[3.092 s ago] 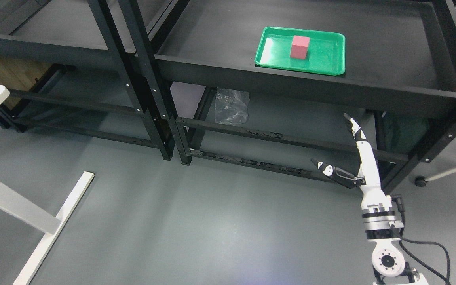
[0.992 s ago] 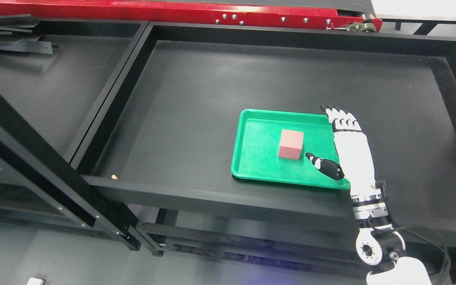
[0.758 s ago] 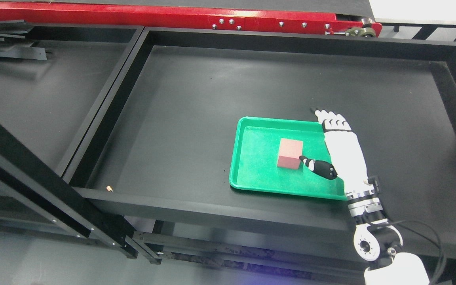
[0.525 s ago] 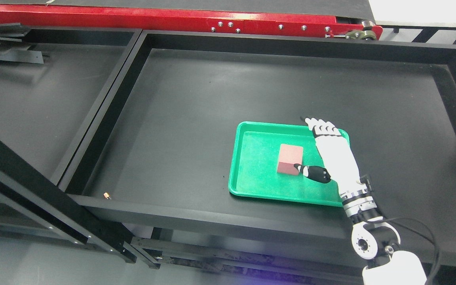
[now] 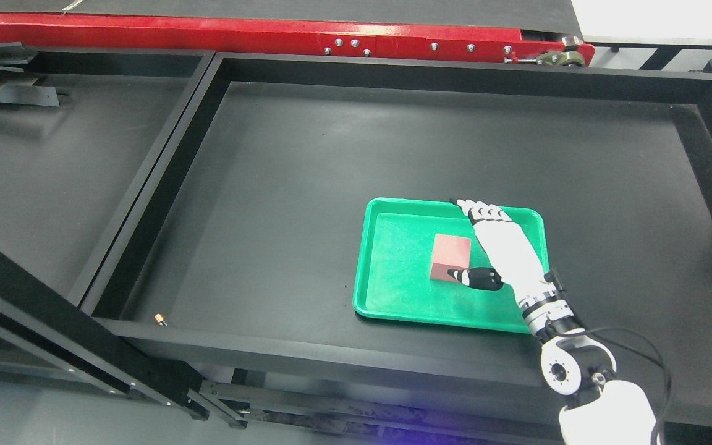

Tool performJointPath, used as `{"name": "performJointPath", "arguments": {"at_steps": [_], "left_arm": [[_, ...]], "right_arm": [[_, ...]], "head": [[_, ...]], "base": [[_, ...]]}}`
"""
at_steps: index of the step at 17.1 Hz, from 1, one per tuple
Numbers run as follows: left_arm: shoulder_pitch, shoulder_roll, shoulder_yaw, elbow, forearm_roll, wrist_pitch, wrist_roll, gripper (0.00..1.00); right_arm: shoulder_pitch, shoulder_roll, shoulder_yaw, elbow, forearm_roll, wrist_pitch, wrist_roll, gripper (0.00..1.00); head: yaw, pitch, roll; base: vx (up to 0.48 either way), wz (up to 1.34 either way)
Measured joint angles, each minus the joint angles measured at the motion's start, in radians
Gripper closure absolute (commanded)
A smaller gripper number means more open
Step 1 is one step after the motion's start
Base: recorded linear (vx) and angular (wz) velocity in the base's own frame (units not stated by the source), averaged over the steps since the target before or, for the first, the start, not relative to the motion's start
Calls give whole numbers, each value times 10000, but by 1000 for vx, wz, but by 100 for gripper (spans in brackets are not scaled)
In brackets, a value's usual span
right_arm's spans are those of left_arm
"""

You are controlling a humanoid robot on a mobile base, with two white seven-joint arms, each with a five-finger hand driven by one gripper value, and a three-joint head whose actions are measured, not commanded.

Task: Pick pink block from left shelf to tray
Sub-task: 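Move the right hand beside the pink cube in the green tray, then close the right hand fingers around the pink cube and lift it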

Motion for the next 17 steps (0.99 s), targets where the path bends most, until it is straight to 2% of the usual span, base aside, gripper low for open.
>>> {"name": "performJointPath", "arguments": {"at_steps": [6, 17], "left_arm": [[0, 0, 0, 0, 0, 0, 0, 0], [0, 0, 0, 0, 0, 0, 0, 0]], "right_arm": [[-172, 5, 171, 382, -1, 24, 778, 5], [-255, 10, 411, 983, 14, 546, 1351, 5]], "head": [[0, 0, 0], [0, 0, 0]], "base": [[35, -24], [30, -20]]}}
